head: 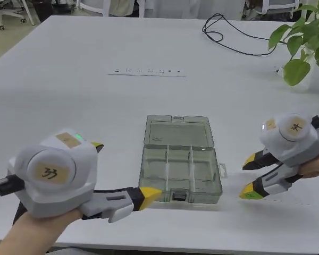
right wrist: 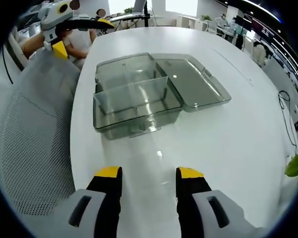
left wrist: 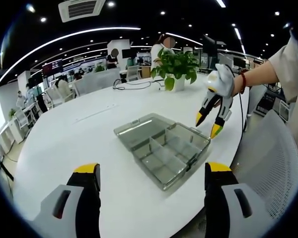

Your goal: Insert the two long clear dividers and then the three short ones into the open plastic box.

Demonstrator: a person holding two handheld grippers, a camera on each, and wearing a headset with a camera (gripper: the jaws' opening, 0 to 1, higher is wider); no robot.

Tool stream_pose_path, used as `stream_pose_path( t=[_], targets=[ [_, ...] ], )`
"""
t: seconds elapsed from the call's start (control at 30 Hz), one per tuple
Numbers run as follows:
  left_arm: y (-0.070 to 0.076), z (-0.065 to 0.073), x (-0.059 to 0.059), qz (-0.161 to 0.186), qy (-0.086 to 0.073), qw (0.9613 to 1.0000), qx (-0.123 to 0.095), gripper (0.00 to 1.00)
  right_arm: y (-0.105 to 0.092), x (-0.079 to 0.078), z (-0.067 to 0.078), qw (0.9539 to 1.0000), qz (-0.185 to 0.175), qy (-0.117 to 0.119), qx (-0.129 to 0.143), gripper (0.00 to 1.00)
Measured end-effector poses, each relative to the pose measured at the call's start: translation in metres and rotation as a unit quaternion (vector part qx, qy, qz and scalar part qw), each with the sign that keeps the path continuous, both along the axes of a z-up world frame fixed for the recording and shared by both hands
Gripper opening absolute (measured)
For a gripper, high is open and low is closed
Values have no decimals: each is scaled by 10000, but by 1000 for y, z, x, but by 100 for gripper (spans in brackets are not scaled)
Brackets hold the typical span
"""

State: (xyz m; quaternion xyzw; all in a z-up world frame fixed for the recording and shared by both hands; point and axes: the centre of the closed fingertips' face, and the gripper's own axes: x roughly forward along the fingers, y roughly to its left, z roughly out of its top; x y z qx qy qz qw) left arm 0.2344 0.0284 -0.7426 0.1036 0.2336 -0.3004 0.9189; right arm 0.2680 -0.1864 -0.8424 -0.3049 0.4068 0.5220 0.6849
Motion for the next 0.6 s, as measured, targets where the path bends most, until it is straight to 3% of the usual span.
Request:
stream_pose_path(
  t=[0.2, 0.6],
  targets=[
    [1, -1, 1, 14, 0, 10000, -5, 87, -4, -3, -5, 9994, 308, 22, -132, 42],
    [-3, 0, -1, -28, 2, 10000, -7, 86, -11, -5, -10, 9981, 539, 99, -294, 36]
  ],
)
